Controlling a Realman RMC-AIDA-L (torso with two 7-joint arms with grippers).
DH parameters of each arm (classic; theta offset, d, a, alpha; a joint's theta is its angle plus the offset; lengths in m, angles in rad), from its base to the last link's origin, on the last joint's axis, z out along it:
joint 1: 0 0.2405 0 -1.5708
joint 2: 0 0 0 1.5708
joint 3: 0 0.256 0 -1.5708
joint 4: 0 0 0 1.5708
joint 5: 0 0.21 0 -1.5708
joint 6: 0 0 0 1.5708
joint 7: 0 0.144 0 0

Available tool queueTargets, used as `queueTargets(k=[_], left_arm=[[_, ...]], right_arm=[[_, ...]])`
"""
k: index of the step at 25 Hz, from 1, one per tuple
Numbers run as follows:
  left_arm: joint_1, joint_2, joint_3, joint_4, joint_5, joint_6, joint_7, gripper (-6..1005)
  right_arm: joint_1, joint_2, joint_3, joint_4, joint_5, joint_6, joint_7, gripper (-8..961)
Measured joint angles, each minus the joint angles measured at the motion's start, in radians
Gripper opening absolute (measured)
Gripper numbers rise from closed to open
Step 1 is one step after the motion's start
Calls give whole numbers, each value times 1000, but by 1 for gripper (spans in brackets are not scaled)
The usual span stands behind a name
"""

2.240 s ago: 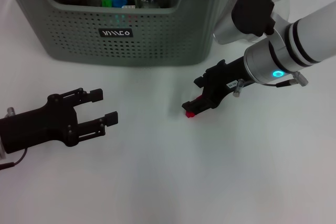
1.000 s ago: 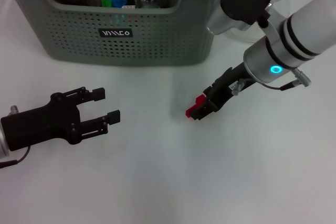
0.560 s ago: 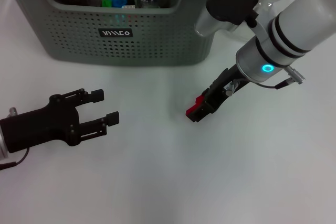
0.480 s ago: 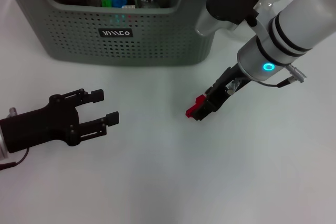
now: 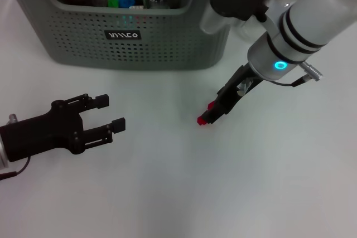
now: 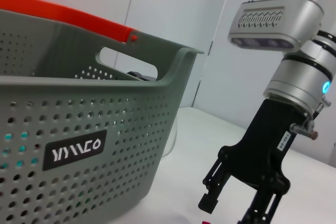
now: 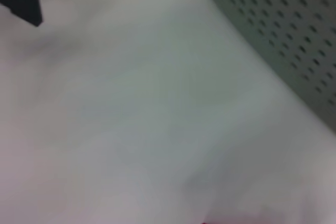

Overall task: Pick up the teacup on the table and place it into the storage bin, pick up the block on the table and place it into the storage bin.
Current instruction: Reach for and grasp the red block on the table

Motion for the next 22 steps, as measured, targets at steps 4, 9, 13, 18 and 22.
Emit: queueTargets(k=[4,9,13,18,22], left_arm=[[0,0,0,0,0,-1,0,739],[0,0,-2,0,0,-3,1,739],[0,0,1,0,0,-15,0,739],[0,0,2,-1,0,-18,0,739],[0,0,2,-2,0,-18,0,739]], right_arm=[[9,1,-8,0,2,-5,-1,782],[19,1,-14,6,-2,0,13,787],[29,5,-31,9,0,11,18,786],[30,7,-47,11,3,26,17,786],[30,7,-53,13,5,36,15,787]])
